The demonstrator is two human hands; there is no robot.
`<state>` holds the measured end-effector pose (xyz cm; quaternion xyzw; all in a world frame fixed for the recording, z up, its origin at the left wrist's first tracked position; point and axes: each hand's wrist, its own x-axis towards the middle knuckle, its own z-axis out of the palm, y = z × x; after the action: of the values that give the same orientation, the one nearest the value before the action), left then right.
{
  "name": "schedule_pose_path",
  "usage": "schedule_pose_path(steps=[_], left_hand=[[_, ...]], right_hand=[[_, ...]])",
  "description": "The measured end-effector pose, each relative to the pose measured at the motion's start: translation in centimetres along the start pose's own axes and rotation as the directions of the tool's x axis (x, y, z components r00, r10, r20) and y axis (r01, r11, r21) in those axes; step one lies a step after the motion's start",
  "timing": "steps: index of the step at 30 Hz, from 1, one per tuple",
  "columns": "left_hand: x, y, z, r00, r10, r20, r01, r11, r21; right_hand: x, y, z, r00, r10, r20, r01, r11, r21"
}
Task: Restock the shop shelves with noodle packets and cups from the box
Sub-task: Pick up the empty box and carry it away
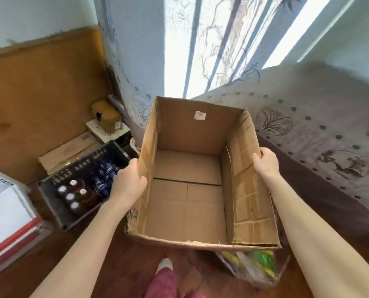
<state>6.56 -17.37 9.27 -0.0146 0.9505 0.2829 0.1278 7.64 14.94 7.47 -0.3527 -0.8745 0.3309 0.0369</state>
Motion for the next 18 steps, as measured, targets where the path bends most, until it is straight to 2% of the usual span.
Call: schedule_pose_path(steps=[11, 18], left_hand=[[2.9, 2.0, 4.7, 0.961, -0.255, 0.106, 0.258, 0.966, -0.016], [2.8, 6.2, 10.1, 0.907, -0.395, 0.145, 0.407, 0.911, -0.069]], right_hand=[[10.6, -1.6, 5.8, 0.990, -0.074, 0.121, 0.088, 0.990, -0.108], [17.3, -2.4, 6.5, 0.958, -0.179, 0.223, 0.222, 0.957, -0.184]])
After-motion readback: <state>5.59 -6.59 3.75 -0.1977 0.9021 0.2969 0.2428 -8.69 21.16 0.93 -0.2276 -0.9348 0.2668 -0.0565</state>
